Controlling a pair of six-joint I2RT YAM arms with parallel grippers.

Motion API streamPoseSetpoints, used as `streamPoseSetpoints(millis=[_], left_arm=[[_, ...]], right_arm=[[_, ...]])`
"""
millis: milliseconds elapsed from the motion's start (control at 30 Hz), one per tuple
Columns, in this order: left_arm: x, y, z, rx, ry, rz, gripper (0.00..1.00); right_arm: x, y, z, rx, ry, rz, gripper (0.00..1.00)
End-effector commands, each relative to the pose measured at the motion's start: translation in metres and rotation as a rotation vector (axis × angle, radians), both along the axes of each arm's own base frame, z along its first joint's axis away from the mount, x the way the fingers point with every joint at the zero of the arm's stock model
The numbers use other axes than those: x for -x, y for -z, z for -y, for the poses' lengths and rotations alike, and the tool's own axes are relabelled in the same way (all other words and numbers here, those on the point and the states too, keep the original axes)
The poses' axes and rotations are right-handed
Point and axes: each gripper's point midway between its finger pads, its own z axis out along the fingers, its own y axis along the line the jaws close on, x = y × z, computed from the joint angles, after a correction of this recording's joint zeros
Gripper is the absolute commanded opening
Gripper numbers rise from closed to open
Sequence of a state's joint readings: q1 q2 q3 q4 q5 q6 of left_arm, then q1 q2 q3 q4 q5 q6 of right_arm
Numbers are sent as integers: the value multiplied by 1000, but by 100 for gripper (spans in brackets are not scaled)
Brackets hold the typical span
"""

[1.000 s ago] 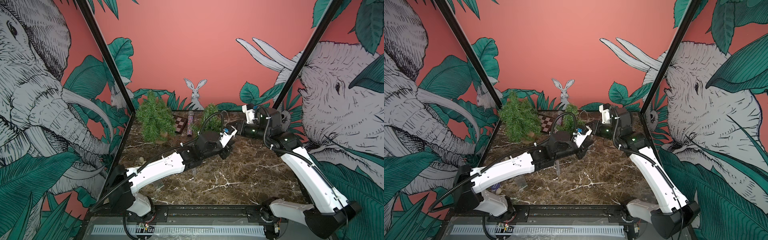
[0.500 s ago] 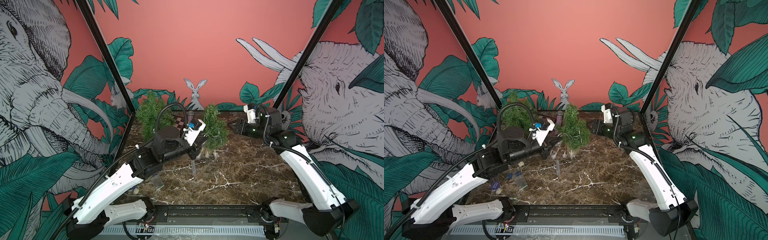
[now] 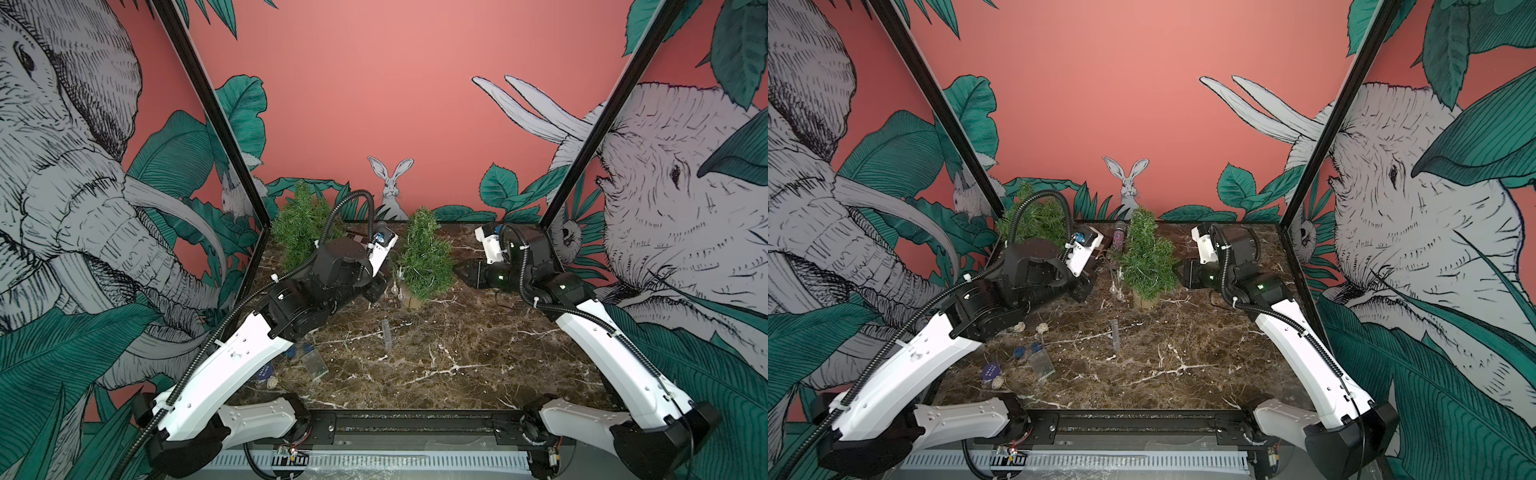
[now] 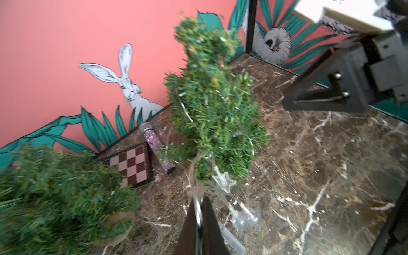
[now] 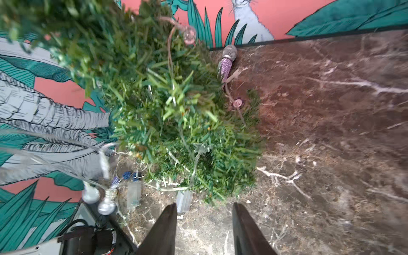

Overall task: Wrap string light around the christmas tree
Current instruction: Wrap the light string around the Christmas tree.

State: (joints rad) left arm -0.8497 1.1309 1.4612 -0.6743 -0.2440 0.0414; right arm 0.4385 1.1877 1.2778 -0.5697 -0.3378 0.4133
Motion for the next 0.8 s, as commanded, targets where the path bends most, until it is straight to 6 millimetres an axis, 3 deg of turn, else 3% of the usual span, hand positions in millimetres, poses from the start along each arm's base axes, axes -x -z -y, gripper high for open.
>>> streamPoseSetpoints(millis=[0, 133, 300, 433, 567, 767], left_arm=[[-16, -40, -34, 85, -144, 94, 0], [-51, -56, -49, 161, -225, 111, 0], [-118, -61, -36, 194, -231, 83, 0], [-172, -69, -22, 220, -229, 87, 0], [-208, -81, 18, 247, -96, 125, 0], [-228, -80, 69, 317, 113, 126, 1]], right_arm=[[-22, -26, 4, 47, 34, 105, 45], [-54, -43, 2, 62, 76, 151, 46], [-108, -65, -2, 32, 110, 215, 47], [-146, -66, -15, 27, 58, 235, 48], [-169, -70, -35, 7, -27, 312, 48], [-187, -74, -57, 17, -153, 495, 54]])
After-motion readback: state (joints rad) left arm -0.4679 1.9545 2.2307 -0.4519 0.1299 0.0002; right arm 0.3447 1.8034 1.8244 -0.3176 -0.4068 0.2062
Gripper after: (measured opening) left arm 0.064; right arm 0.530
